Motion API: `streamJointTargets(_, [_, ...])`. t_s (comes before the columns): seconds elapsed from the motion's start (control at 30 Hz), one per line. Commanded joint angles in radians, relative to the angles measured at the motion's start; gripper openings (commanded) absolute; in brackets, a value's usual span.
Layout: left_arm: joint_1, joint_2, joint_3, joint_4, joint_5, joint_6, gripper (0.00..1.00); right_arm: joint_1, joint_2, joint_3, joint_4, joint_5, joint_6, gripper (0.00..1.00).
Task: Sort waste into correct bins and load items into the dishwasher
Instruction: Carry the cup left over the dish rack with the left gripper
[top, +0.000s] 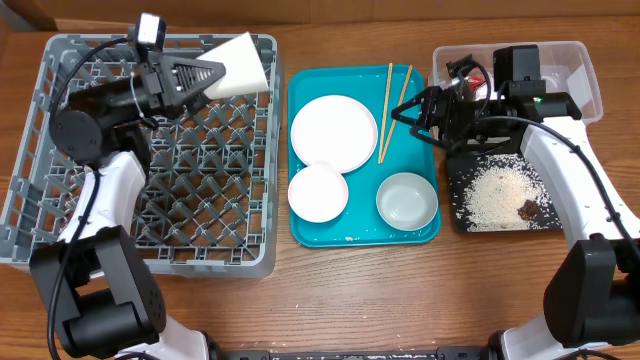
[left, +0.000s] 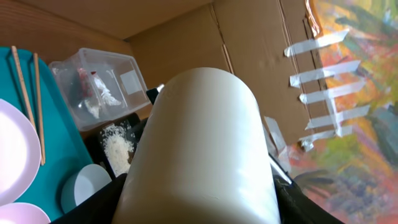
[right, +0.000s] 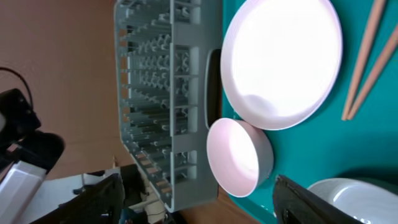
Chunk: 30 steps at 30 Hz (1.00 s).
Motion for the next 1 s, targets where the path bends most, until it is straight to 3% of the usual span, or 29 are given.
streamJointTargets(0.0, [0.028, -0.019, 0.042, -0.101, 0.018, 0.025, 0.19, -0.005, -0.029, 0.01, -0.006, 0.034, -0.061, 0.79])
streamJointTargets(0.23, [0.077, -0.018, 0.165, -0.48, -0.043, 0.218, 0.19, -0.005, -0.029, 0.01, -0.002, 0.034, -0.064, 0.83])
streamJointTargets(0.47, [0.1, -0.016, 0.381, -0.754, -0.111, 0.345, 0.17, -0.005, -0.029, 0.01, -0.009, 0.034, -0.065, 0.84])
streamJointTargets(0.7, [0.1, -0.016, 0.583, -0.966, -0.151, 0.455, 0.17, -0.005, -0.029, 0.01, -0.023, 0.039, -0.088, 0.84])
streamJointTargets(0.97, [0.1, -0.016, 0.676, -1.126, -0.251, 0.534, 0.16, -0.005, -0.029, 0.01, -0.028, 0.053, -0.091, 0.85])
